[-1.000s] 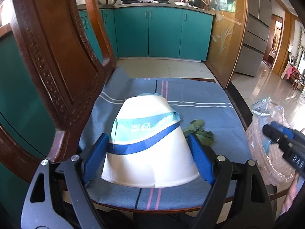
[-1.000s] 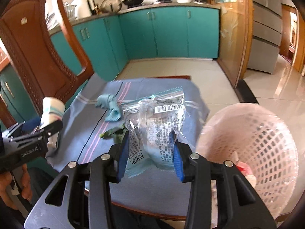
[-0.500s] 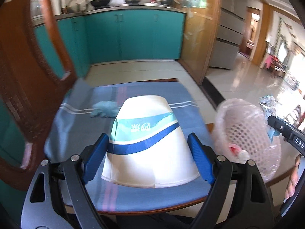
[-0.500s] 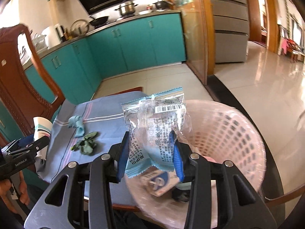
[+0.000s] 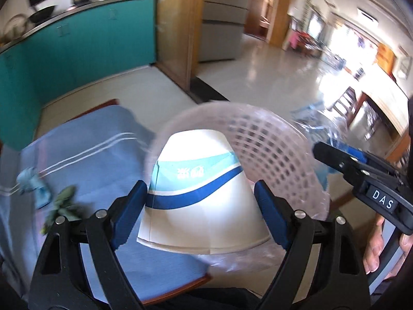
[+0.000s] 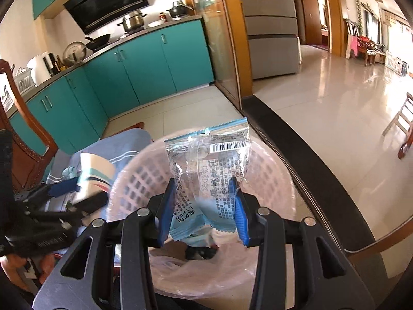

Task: Collect trash
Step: 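Carry cup and packet over the wastebasket and open both tools to drop them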

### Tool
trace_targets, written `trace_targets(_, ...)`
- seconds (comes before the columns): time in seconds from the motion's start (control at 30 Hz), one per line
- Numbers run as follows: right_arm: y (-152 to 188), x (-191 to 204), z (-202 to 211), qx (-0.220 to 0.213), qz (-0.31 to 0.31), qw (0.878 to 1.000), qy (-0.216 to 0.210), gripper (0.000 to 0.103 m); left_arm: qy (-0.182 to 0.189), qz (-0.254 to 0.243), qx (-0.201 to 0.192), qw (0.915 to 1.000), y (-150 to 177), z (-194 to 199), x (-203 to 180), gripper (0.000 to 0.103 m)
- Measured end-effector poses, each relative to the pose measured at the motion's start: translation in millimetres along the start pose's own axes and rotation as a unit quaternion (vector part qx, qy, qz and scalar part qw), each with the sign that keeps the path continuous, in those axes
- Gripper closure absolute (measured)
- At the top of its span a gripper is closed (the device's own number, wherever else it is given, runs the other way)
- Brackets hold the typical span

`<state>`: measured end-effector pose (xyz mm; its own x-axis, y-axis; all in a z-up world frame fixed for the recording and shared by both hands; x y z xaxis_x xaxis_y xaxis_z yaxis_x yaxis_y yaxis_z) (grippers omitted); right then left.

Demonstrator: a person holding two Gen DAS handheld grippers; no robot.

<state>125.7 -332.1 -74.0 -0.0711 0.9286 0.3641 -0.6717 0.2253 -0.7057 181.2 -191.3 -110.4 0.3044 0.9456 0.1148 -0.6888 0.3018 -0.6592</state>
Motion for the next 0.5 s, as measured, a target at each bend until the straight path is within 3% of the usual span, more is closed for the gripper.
trace_targets(0.2, 5, -15, -5, 0.014, -0.012, 1.000, 0.007, 0.061, 0.011, -0.029, 0.011, 0.9995, 1, -14, -23, 0.014)
trace_targets(0.27, 5, -16, -10, 0.016, -0.016, 1.000, 0.010, 0.056, 0.004, -0.026, 0.010, 0.9996, 4, -14, -20, 0.012)
trace_targets(0.43, 4, -17, -16, 0.016, -0.028, 0.999, 0.009, 0.040, -0.027, 0.017, 0.014, 0.9994, 7, -15, 9, 0.012)
trace_targets(0.5, 4, -15, -18, 0.014, -0.031, 0.999, 0.003, 0.039, -0.052, 0.049, 0.018, 0.9973, 9, -17, 34, 0.012)
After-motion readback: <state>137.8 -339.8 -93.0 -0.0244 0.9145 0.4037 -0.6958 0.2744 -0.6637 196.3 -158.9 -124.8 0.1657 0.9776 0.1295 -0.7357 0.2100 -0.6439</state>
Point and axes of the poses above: each gripper's, at about its wrist camera, not at the fingertips, and z roughly against the way its jaws point, x to its left, y to its underside, the point moved 2 cm from there along -z, roughly the way its jaws point, and after that the axes turned 15 degrees about -y, right-handed, at the moved point
